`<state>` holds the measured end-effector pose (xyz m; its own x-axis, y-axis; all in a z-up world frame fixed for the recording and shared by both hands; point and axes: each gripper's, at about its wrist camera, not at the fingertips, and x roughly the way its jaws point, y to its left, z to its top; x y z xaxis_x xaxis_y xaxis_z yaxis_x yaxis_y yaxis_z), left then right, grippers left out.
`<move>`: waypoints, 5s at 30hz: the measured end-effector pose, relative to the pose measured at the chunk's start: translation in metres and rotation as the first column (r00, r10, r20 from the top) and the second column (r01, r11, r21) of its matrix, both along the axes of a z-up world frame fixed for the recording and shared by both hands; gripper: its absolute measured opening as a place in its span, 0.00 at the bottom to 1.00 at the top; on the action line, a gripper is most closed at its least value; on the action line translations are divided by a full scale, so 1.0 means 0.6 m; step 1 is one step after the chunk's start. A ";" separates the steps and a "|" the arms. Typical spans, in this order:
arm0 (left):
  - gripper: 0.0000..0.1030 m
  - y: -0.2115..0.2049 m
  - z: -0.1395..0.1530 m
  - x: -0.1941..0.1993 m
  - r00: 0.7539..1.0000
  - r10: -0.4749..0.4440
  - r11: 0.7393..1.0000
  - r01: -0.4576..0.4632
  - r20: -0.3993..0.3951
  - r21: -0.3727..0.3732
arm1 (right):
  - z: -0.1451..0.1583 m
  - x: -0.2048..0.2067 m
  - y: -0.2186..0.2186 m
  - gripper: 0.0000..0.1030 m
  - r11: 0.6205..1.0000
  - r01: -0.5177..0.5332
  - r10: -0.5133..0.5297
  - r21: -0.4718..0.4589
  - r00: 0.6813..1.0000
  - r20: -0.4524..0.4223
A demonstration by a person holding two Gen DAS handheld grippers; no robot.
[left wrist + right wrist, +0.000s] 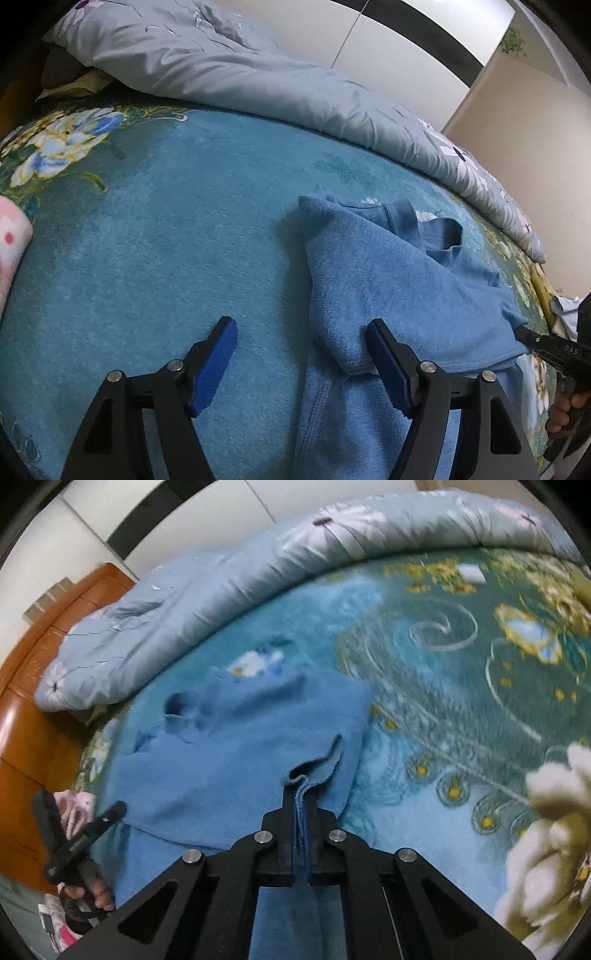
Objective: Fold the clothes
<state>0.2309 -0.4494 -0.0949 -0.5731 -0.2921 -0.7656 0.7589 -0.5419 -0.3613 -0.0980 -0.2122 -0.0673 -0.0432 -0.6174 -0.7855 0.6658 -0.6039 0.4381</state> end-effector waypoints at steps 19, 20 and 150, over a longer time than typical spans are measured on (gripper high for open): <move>0.74 0.181 0.019 0.151 0.983 -0.183 0.970 0.179 0.013 0.162 | -0.026 0.148 0.210 0.28 0.997 -0.050 0.058 -0.061 0.989 0.134; 0.74 0.192 0.021 0.159 0.982 -0.189 0.968 0.186 0.004 0.170 | -0.030 0.156 0.218 0.29 0.996 -0.046 0.056 -0.071 0.988 0.144; 0.08 0.187 -0.021 0.184 0.949 0.066 0.849 0.108 -0.307 0.517 | -0.023 0.111 0.192 0.09 0.943 0.190 -0.075 -0.274 0.922 0.380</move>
<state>0.3413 -0.3373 -0.1077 -0.8014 0.1152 -0.5869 0.5553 -0.2212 -0.8017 -0.0315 -0.0968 -0.0812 0.1083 -0.8341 -0.5408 0.3514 -0.4768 0.8057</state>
